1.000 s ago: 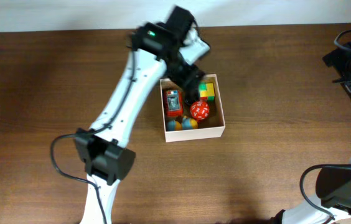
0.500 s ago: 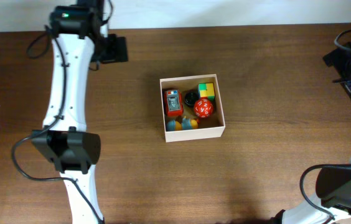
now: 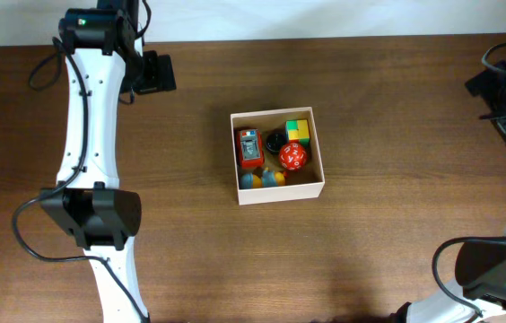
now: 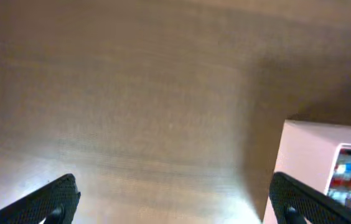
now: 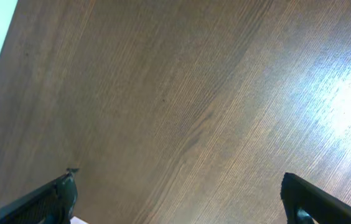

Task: Pack container

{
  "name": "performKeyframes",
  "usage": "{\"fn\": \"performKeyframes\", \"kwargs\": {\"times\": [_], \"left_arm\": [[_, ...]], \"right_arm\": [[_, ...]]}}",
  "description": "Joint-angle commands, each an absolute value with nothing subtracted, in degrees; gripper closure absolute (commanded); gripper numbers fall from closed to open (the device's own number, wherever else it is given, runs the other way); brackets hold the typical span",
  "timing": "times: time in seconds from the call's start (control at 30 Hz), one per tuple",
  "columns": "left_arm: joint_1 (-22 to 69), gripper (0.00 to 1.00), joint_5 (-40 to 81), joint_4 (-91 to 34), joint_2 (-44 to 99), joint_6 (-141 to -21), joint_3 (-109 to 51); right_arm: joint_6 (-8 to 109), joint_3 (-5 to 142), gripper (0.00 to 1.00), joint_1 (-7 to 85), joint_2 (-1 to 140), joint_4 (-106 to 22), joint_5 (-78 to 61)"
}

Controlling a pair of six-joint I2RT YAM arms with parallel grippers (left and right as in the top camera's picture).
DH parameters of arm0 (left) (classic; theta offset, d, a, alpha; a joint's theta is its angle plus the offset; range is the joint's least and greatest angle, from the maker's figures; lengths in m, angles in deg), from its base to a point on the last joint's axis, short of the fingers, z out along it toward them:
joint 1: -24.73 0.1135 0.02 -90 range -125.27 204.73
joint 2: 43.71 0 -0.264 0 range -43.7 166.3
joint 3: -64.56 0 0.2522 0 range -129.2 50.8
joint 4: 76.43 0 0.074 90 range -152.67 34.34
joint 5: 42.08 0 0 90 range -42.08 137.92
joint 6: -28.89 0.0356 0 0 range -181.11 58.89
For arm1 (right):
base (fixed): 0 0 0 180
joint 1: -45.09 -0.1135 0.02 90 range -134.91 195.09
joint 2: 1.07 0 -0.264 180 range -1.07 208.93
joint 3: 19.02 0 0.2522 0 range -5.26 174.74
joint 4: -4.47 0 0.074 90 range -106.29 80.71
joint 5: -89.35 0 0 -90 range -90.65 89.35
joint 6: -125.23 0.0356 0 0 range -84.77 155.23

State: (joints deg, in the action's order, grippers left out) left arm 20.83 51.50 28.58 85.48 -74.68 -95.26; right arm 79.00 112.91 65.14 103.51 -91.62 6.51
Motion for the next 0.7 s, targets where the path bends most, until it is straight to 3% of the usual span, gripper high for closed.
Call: {"fn": "performKeyframes", "kwargs": {"times": [0.0,0.27,0.53,0.67], "left_arm": [[21.1,0.01,54.4,31.8,84.9,-75.2,-96.6],[22.9,0.01,57.6,28.2,82.5,-75.2,-96.6],[23.0,0.01,54.8,8.1,70.3,-75.1,-90.6],[23.0,0.01,52.9,-7.0,59.8,-75.0,-76.9]], "right_arm": [[79.5,113.0,0.01,65.4,103.7,-91.6,6.6],[79.5,113.0,0.01,65.4,103.7,-91.6,6.6],[79.5,113.0,0.01,65.4,103.7,-91.6,6.6],[79.5,113.0,0.01,65.4,103.7,-91.6,6.6]]}}
